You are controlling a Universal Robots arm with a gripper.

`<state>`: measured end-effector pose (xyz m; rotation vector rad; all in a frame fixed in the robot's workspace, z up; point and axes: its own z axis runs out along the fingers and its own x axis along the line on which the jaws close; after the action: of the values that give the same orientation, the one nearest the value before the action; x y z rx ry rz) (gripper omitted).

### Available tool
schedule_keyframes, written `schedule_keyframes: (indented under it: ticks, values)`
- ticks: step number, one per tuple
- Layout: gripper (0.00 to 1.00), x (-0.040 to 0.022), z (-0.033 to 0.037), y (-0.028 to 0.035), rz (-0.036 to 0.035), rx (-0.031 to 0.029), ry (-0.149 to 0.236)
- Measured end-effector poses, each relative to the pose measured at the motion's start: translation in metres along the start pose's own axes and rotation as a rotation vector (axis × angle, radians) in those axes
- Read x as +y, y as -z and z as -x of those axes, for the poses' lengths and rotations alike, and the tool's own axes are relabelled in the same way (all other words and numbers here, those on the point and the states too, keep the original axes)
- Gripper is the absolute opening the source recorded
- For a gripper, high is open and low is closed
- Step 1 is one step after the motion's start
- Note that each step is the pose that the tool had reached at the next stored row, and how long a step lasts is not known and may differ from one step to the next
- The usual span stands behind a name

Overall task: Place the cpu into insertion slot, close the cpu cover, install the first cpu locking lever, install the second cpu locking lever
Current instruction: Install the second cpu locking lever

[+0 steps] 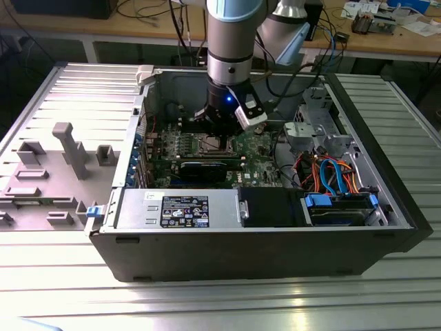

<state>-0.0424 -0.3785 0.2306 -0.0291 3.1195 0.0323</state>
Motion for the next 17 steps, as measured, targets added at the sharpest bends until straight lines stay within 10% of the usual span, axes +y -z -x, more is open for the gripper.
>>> schedule_keyframes:
  ticks: [4, 5, 6, 12, 14, 17]
  values:
    - [0.11, -0.0037, -0.0001, -0.0026, 0.0221, -0.0004, 0.000]
    - [0.11, -0.0041, -0.0001, -0.0026, 0.0319, -0.0005, -0.001]
    - [0.11, -0.0062, -0.0003, -0.0026, 0.0590, -0.0012, -0.001]
    - [0.11, -0.0193, -0.0085, -0.0022, 0.0676, -0.0022, -0.001]
    - [0.11, -0.0204, -0.0159, -0.0037, 0.0871, -0.0028, -0.002]
    - [0.11, -0.0205, -0.0221, -0.0073, 0.0935, -0.0028, -0.002]
